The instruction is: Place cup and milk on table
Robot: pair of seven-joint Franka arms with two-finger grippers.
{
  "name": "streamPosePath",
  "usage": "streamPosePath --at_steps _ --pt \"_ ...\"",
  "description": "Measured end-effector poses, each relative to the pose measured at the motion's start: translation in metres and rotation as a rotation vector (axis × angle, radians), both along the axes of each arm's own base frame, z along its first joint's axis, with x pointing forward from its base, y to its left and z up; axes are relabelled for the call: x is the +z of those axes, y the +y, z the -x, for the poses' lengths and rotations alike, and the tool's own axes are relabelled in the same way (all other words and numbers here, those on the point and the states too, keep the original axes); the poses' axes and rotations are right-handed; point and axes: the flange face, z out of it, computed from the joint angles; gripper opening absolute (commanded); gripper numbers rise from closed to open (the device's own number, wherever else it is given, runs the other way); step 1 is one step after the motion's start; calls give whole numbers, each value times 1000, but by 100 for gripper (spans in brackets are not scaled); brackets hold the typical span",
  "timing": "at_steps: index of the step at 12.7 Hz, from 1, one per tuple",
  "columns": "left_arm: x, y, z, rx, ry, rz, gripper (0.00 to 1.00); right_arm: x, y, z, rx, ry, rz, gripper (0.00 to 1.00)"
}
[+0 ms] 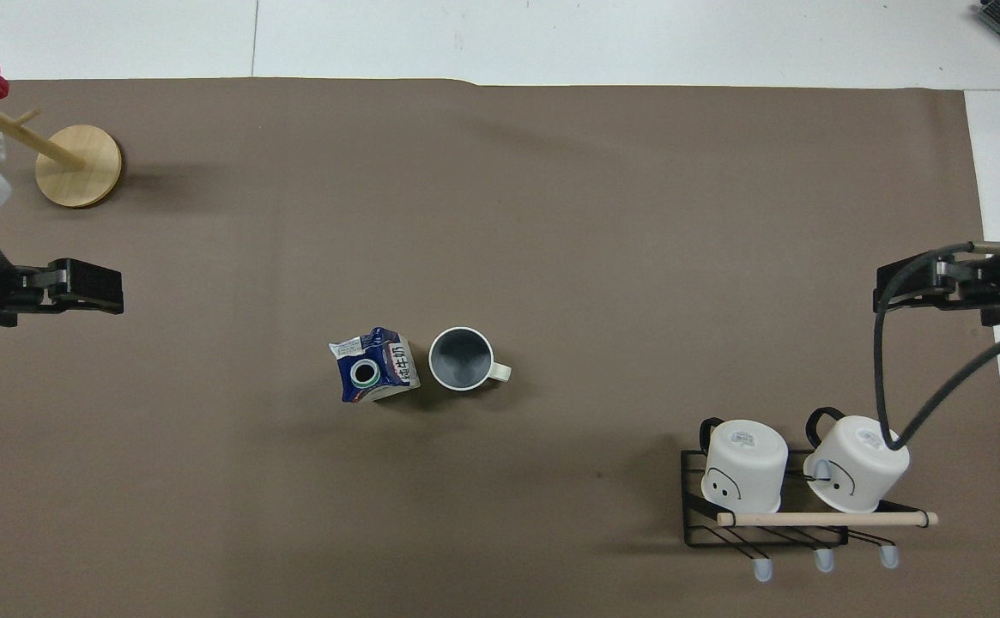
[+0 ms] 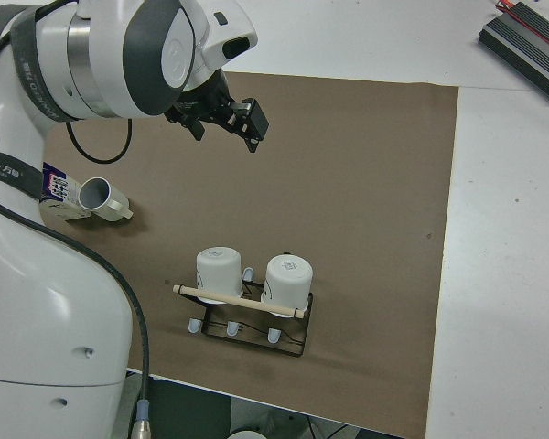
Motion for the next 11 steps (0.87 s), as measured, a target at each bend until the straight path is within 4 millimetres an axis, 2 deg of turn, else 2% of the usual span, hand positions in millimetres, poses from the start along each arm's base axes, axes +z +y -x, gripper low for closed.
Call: streamPosePath --at_steps 7,11 --pt "1 30 -3 53 -4 0 100 0 0 0 0 0 0 100" --pt "2 36 -3 20 -7 0 100 0 0 0 0 0 0 100"
